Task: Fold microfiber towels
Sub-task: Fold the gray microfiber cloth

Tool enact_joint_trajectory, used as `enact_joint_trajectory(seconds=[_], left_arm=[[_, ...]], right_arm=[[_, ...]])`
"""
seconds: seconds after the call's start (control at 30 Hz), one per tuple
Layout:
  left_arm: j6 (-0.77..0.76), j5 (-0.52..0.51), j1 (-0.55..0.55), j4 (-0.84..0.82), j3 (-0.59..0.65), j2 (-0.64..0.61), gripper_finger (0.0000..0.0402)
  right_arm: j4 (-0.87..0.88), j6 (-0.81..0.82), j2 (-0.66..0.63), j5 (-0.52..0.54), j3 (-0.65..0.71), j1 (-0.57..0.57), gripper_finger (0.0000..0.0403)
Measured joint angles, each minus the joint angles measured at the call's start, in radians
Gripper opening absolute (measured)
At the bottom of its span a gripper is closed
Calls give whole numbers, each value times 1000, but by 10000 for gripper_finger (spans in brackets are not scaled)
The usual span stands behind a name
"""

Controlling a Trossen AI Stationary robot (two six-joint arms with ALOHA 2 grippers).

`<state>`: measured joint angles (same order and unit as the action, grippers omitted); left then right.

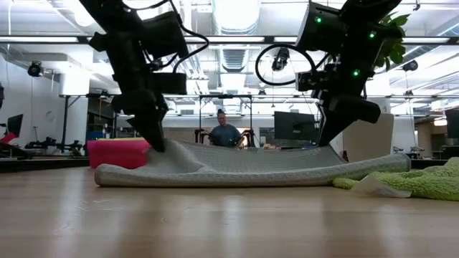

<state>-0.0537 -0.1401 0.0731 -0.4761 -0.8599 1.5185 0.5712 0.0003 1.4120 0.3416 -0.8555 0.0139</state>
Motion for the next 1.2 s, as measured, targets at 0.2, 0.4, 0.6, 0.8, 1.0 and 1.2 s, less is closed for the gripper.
enact_joint_trajectory(seconds=[0.2, 0.4, 0.6, 0.8, 1.0, 1.2], left_arm=[[-23, 0, 0, -6, 0, 0, 48], [-46, 0, 0, -14, -1, 0, 124], [-108, 2, -15, -25, -35, -21, 156], [-151, 18, -43, -101, -75, -58, 157], [-242, 31, -125, -3, -49, -45, 157], [-278, 33, -228, 196, 6, 44, 157]], right_arm=[[2, 57, 0, -1, -1, 4, 10], [26, 92, -1, -2, -5, 5, 43], [54, 170, -27, -4, -6, 4, 76], [64, 203, -77, -3, -6, 4, 74], [7, 275, -106, 0, -6, -2, 62], [-79, 288, -109, -1, 1, -24, 52]])
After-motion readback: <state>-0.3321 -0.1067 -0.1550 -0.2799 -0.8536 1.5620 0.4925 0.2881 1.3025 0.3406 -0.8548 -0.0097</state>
